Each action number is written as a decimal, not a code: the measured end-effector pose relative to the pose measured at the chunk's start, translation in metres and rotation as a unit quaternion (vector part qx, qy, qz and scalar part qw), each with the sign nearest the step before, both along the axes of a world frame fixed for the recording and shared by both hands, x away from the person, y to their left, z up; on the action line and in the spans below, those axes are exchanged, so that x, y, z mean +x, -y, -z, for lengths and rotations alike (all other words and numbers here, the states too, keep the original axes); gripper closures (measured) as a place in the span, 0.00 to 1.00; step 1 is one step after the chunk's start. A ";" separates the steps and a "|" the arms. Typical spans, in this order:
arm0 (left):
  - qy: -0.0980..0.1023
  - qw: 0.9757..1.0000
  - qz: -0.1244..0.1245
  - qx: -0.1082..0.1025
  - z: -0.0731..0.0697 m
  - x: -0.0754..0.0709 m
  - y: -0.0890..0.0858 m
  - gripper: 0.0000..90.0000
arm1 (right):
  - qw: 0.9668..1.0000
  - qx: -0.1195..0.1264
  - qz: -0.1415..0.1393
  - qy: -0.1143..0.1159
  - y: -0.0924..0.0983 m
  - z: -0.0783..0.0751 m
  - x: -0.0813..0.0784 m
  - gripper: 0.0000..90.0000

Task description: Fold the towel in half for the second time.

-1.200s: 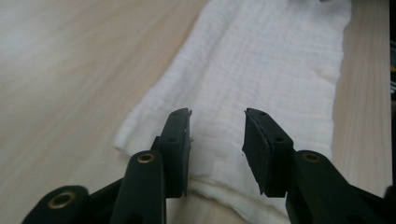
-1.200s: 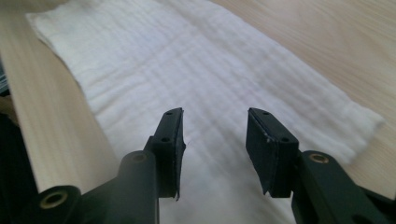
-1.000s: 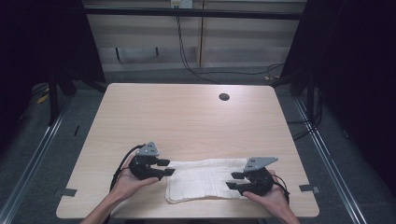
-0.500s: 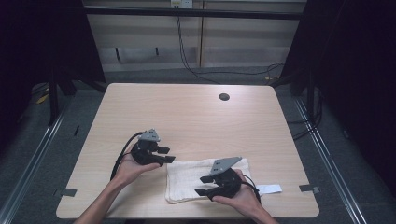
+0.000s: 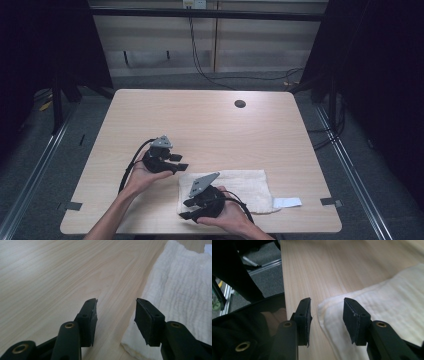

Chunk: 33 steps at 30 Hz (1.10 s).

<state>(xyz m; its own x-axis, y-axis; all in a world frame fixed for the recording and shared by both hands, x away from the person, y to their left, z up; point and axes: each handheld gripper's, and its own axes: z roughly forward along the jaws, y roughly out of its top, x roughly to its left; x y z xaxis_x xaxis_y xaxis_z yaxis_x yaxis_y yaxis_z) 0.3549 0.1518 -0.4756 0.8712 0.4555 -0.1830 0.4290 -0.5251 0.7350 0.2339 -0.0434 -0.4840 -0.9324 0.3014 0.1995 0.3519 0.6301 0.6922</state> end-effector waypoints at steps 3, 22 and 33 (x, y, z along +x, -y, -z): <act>0.001 1.000 -0.003 0.002 -0.002 -0.004 -0.007 0.58 | 1.000 -0.014 0.000 0.021 -0.006 0.006 -0.002 0.64; -0.022 0.998 0.037 0.051 0.018 -0.014 0.010 0.58 | 0.997 -0.017 0.036 0.059 -0.005 0.015 -0.005 0.93; -0.024 0.998 0.042 0.048 0.021 -0.013 0.011 0.95 | 0.998 -0.021 0.035 0.040 -0.007 0.013 0.000 0.94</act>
